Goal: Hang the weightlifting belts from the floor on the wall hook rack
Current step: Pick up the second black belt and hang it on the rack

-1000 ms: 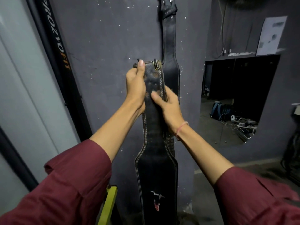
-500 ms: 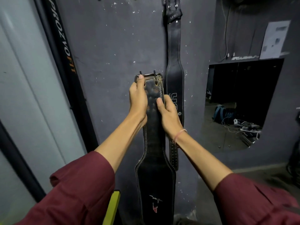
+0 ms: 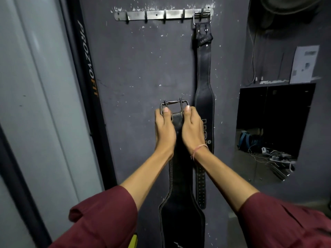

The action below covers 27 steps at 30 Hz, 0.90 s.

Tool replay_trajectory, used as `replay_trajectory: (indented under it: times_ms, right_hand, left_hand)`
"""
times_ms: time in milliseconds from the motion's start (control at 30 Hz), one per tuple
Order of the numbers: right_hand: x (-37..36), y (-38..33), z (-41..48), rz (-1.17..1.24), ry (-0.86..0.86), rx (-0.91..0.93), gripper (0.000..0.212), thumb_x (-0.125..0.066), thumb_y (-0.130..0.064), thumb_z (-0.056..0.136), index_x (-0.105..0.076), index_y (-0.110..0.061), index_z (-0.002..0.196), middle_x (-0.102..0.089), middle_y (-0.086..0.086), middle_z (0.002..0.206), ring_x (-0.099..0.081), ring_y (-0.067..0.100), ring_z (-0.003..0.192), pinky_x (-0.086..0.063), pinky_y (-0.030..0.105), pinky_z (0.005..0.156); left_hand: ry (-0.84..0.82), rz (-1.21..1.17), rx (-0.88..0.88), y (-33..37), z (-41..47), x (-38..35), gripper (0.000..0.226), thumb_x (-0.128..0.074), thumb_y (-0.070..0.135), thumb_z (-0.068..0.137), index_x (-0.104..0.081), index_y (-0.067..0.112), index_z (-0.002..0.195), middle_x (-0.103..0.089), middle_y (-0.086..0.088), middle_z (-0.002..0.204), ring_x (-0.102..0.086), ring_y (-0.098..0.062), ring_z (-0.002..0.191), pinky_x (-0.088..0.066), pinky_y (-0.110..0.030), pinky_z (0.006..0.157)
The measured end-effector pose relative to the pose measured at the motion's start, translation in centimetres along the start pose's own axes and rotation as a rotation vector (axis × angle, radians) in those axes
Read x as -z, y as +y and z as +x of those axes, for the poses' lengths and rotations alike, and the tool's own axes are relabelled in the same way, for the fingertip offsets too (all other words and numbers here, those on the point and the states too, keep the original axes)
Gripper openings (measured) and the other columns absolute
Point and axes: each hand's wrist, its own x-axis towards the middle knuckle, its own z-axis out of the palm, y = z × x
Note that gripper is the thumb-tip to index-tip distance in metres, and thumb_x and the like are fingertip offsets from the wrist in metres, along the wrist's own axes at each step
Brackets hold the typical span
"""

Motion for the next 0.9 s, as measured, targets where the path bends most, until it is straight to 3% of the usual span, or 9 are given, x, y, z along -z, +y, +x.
replay_trajectory:
  times_ms: [133, 200, 367, 433, 567, 833, 900]
  right_hand:
    - [-1.9, 0.3, 0.0, -0.007, 0.074, 0.036, 0.031, -0.032, -0.027, 0.106, -0.046, -0.014, 0.082, -0.047, -0.009, 0.064, -0.045, 0.01, 0.059, -0.037, 0.039, 0.065]
    - [-3.0, 0.5, 0.4, -0.015, 0.11, 0.049, 0.032, -0.032, -0.025, 0.106, -0.048, -0.012, 0.08, -0.047, -0.01, 0.063, -0.045, 0.015, 0.06, -0.035, 0.038, 0.063]
    - [-4.9, 0.7, 3.5, 0.036, 0.186, 0.109, 0.034, -0.034, -0.02, 0.105, -0.046, -0.014, 0.074, -0.045, -0.01, 0.06, -0.044, 0.002, 0.053, -0.026, 0.025, 0.054]
    - [-5.4, 0.8, 5.3, 0.055, 0.217, 0.141, 0.033, -0.034, -0.018, 0.105, -0.047, -0.012, 0.075, -0.046, -0.009, 0.061, -0.045, 0.001, 0.054, -0.029, 0.02, 0.052]
    - [-5.8, 1.3, 10.7, 0.145, 0.263, 0.192, 0.027, -0.035, -0.013, 0.104, -0.044, -0.011, 0.078, -0.044, -0.01, 0.062, -0.043, 0.001, 0.051, -0.03, 0.02, 0.05]
    - [-6.3, 1.6, 25.8, 0.243, 0.26, 0.296, 0.026, -0.034, -0.013, 0.103, -0.047, -0.005, 0.083, -0.045, -0.008, 0.064, -0.044, 0.0, 0.055, -0.032, 0.021, 0.053]
    - [-6.6, 0.9, 30.0, 0.279, 0.257, 0.314, 0.025, -0.036, -0.013, 0.102, -0.05, -0.004, 0.083, -0.047, -0.008, 0.064, -0.045, -0.002, 0.055, -0.033, 0.019, 0.054]
  left_hand:
    - [0.133, 0.098, -0.116, -0.2, 0.7, 0.4, 0.037, -0.032, 0.032, 0.107, -0.049, 0.013, 0.08, -0.051, 0.005, 0.069, -0.047, -0.011, 0.064, -0.04, -0.029, 0.064]
    - [0.208, 0.15, -0.159, -0.3, 1.5, 0.4, 0.042, -0.031, 0.03, 0.107, -0.052, 0.006, 0.08, -0.054, 0.004, 0.068, -0.049, -0.009, 0.061, -0.038, -0.027, 0.061]
    - [0.273, 0.328, -0.273, -0.5, 5.2, -0.1, 0.042, -0.03, 0.029, 0.107, -0.047, 0.01, 0.073, -0.047, 0.007, 0.06, -0.043, -0.005, 0.054, -0.027, -0.031, 0.057]
    - [0.277, 0.328, -0.315, -0.5, 7.0, -0.9, 0.041, -0.031, 0.027, 0.107, -0.044, 0.011, 0.072, -0.044, 0.008, 0.058, -0.041, -0.006, 0.053, -0.024, -0.03, 0.056]
    - [0.285, 0.353, -0.425, -0.3, 11.4, -3.8, 0.039, -0.031, 0.027, 0.107, -0.044, 0.012, 0.074, -0.043, 0.008, 0.058, -0.039, -0.016, 0.053, -0.021, -0.029, 0.055]
    - [0.284, 0.393, -0.531, 1.3, 24.1, -11.9, 0.044, -0.029, 0.03, 0.107, -0.042, 0.013, 0.068, -0.046, 0.004, 0.058, -0.039, -0.008, 0.049, -0.024, -0.024, 0.045]
    - [0.289, 0.383, -0.54, 2.5, 27.8, -13.9, 0.046, -0.029, 0.029, 0.107, -0.04, 0.014, 0.065, -0.046, 0.002, 0.058, -0.039, -0.012, 0.051, -0.021, -0.031, 0.051]
